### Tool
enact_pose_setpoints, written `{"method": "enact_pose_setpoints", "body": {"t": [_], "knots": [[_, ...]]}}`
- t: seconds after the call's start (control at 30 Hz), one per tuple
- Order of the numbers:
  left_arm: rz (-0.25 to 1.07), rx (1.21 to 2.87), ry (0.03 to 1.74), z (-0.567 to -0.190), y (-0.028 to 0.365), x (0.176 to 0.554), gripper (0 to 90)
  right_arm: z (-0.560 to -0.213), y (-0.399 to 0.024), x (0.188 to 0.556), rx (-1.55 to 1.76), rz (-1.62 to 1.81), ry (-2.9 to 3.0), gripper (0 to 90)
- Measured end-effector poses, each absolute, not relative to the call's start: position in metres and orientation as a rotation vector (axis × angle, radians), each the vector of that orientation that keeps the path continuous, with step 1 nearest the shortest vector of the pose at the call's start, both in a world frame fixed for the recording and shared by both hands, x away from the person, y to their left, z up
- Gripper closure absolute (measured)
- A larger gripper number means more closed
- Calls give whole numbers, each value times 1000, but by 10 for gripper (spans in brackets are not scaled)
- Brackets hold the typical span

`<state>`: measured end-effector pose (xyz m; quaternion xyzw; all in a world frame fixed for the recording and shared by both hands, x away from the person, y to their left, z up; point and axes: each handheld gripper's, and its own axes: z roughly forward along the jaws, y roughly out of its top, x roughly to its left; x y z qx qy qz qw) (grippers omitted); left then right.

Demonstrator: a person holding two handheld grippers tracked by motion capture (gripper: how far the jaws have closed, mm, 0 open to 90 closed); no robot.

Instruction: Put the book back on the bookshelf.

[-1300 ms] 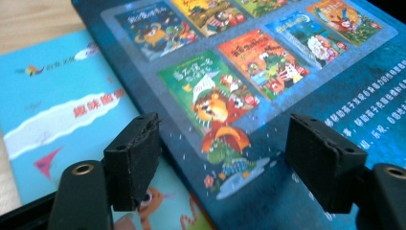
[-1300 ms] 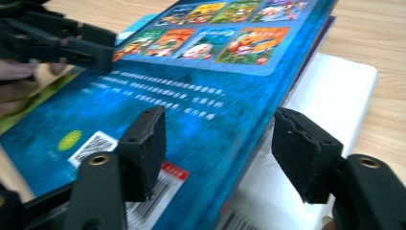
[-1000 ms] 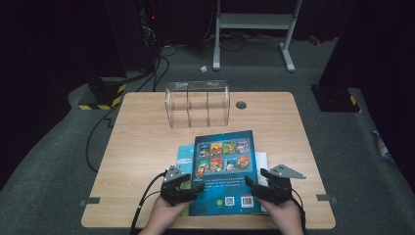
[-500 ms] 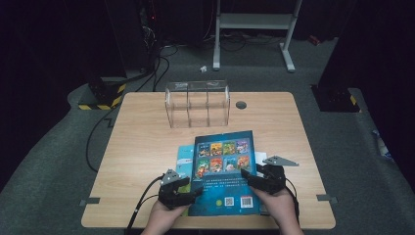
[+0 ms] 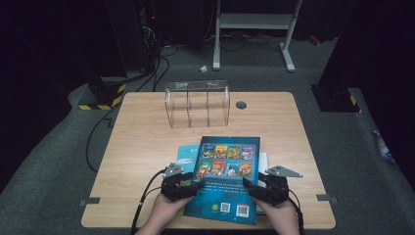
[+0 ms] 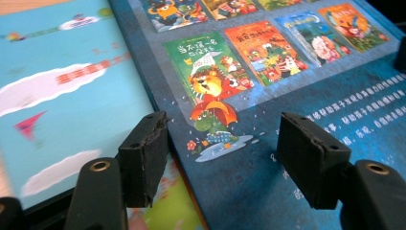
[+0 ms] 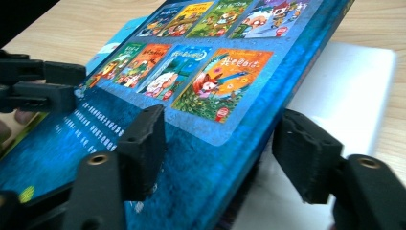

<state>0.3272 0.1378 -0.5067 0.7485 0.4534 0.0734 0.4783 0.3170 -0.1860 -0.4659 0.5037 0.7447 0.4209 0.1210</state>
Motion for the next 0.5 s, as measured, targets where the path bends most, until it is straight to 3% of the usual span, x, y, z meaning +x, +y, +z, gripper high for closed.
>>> {"method": "enact_pose_setpoints", "body": {"t": [0.2, 0.5], "knots": [[195, 1826, 1112, -506, 134, 326, 351, -469, -186, 325, 1494, 1251, 2195, 301], [189, 1819, 1121, -507, 134, 323, 354, -465, -181, 322, 1448, 1198, 2194, 317]]}}
